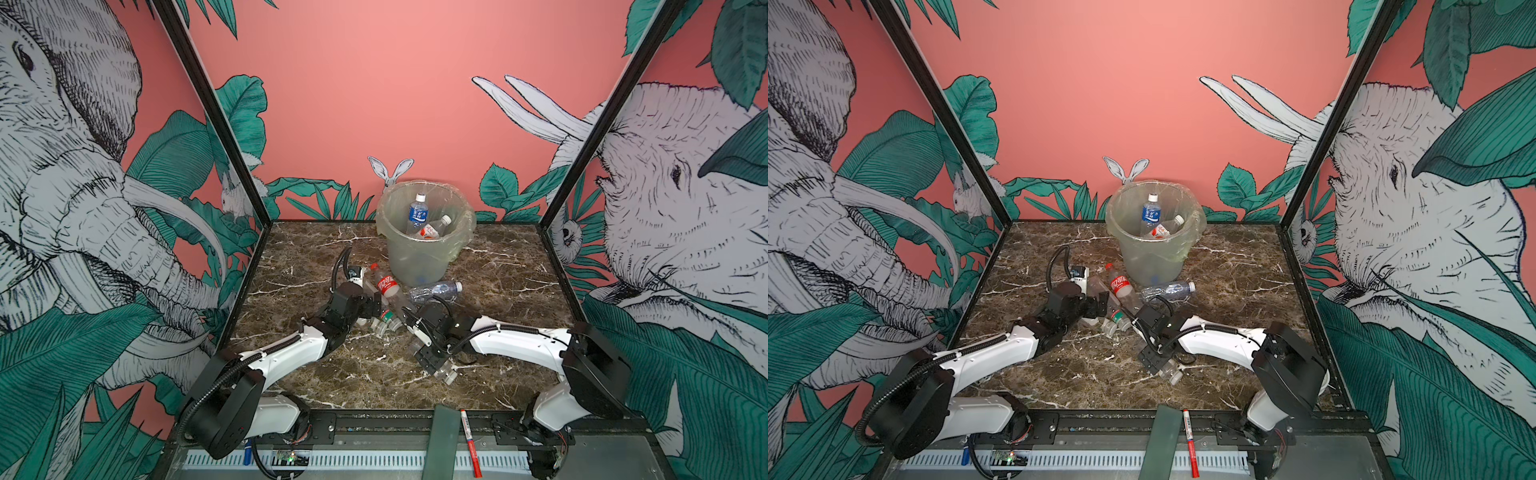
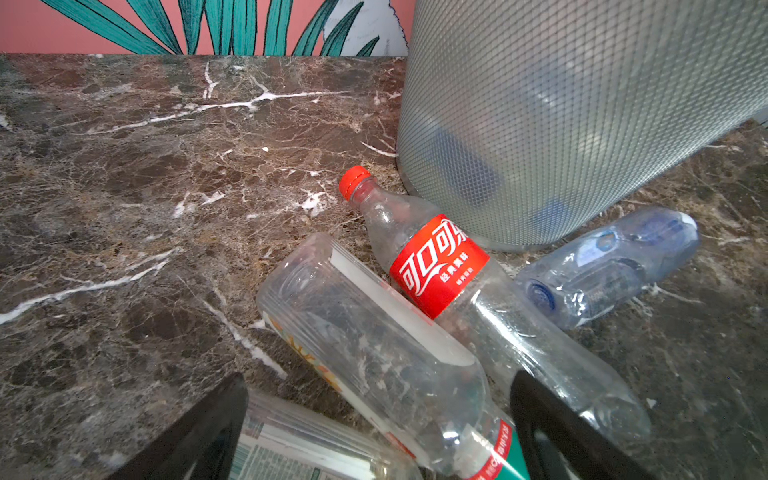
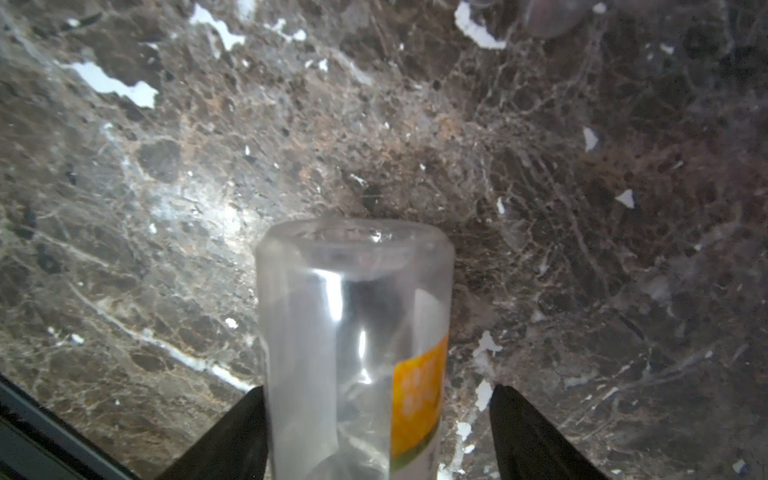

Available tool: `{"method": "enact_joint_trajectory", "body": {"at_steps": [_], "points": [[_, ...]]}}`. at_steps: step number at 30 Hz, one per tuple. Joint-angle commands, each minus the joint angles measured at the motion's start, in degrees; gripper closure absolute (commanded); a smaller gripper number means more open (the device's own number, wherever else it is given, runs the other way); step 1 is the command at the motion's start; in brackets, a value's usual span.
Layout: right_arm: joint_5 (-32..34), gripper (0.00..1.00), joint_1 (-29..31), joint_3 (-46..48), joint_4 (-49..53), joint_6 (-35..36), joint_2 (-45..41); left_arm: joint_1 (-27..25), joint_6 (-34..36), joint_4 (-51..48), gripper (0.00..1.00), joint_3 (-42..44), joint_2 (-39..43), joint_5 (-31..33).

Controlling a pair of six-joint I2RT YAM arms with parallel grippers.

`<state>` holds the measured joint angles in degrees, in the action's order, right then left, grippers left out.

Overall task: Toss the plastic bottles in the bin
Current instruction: 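Close the right gripper around the end of the frosted yellow-labeled bottle, then lift the frosted bottle with the right gripper up over the bin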

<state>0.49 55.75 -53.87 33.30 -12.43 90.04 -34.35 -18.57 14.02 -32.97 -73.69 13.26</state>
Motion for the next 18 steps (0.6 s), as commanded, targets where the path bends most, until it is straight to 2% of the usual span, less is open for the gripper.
{"method": "enact_joint_trajectory", "body": {"at_steps": [1,7,18], "points": [[2.4,0.16,0.2,-1.2,2.6,-2.4,1.0,0.2,-1.1,0.0,0.0,-1.4,0.2,-0.5],[3.0,0.15,0.1,-1.2,1.7,-4.3,3.2,0.3,-1.1,0.0,0.0,-1.4,0.1,-0.5],[3.9,0.23,-0.4,0.1,0.5,-5.5,2.5,0.4,-1.0,0.1,0.0,-1.4,-0.4,-0.4]]}}
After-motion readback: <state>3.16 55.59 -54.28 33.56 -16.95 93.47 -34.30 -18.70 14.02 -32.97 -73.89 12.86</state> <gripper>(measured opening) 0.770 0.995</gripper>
